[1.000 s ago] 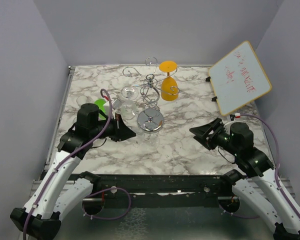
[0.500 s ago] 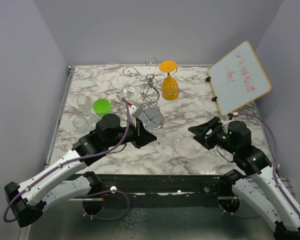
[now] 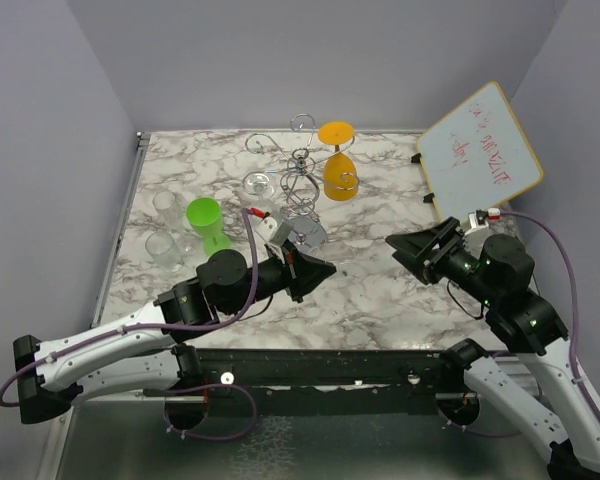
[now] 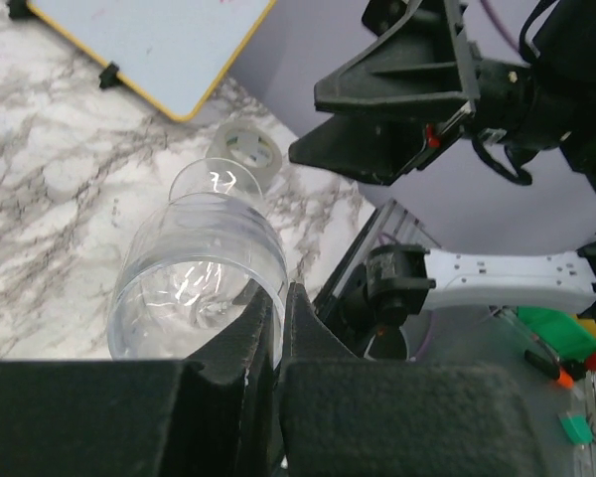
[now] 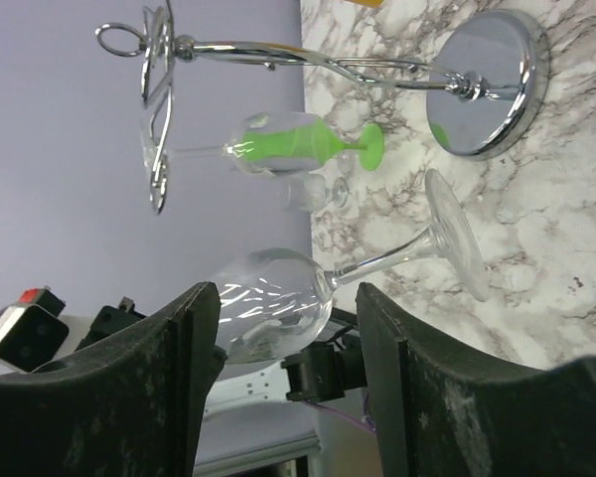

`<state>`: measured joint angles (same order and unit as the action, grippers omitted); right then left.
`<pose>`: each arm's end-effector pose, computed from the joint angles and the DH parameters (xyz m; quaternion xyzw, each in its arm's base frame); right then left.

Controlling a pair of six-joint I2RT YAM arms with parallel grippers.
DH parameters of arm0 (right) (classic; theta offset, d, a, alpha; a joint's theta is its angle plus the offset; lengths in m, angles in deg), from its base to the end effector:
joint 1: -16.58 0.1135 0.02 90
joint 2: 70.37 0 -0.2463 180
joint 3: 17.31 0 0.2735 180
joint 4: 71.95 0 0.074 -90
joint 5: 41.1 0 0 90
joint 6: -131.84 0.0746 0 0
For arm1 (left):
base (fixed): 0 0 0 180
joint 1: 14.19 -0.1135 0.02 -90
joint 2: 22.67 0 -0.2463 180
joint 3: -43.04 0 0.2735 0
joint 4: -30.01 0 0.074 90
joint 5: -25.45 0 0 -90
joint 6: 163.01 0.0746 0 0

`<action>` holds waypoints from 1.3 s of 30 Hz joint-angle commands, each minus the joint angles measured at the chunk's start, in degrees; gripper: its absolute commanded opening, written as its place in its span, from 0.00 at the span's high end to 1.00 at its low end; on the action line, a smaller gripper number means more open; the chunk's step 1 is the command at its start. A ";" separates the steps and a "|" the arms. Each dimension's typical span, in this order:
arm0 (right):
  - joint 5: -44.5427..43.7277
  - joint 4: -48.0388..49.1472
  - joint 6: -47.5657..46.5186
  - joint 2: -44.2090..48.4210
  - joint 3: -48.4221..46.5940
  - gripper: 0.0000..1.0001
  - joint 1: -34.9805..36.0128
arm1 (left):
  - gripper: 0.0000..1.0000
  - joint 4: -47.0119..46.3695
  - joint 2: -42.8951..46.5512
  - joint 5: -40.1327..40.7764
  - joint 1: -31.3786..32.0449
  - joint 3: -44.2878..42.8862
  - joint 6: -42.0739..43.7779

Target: Place the wine glass upside down on the wine glass rack

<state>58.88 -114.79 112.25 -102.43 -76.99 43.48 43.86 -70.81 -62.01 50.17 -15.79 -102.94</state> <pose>0.1688 0.1002 0.3323 0.2443 0.7547 0.4998 0.3477 0.1210 -0.2444 0.3395 0.2004 0.6981 -0.4928 0.4792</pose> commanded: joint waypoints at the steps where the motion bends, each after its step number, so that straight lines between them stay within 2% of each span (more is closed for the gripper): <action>1: 0.72 -2.34 4.12 1.14 -2.26 0.40 0.16 | 1.00 -12.83 -0.72 8.46 2.94 -1.35 2.47; 8: -5.70 -4.63 12.00 4.16 -2.45 0.43 0.15 | 1.00 -22.68 -5.22 15.16 6.96 -2.87 6.56; 13: -6.75 0.28 16.86 4.19 0.84 0.43 0.14 | 1.00 -26.86 -9.28 15.76 8.09 -4.71 8.41; 21: -11.38 4.87 17.99 1.16 0.49 0.42 0.05 | 1.00 -31.39 -11.31 16.80 9.68 -3.73 9.49; 26: -10.42 7.63 19.54 -1.60 1.13 0.43 0.12 | 1.00 -33.41 -11.83 16.11 9.95 -2.72 9.00; 36: -3.48 12.73 22.48 -3.85 4.67 0.57 0.16 | 1.00 -36.06 -14.37 16.71 10.26 -2.06 10.75; 39: -1.82 15.16 22.81 -3.90 5.29 0.65 0.13 | 1.00 -38.13 -15.12 16.99 10.34 -0.96 10.97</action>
<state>53.15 -103.60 133.98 -106.14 -72.77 43.48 13.23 -85.35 -45.99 59.83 -17.76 -93.28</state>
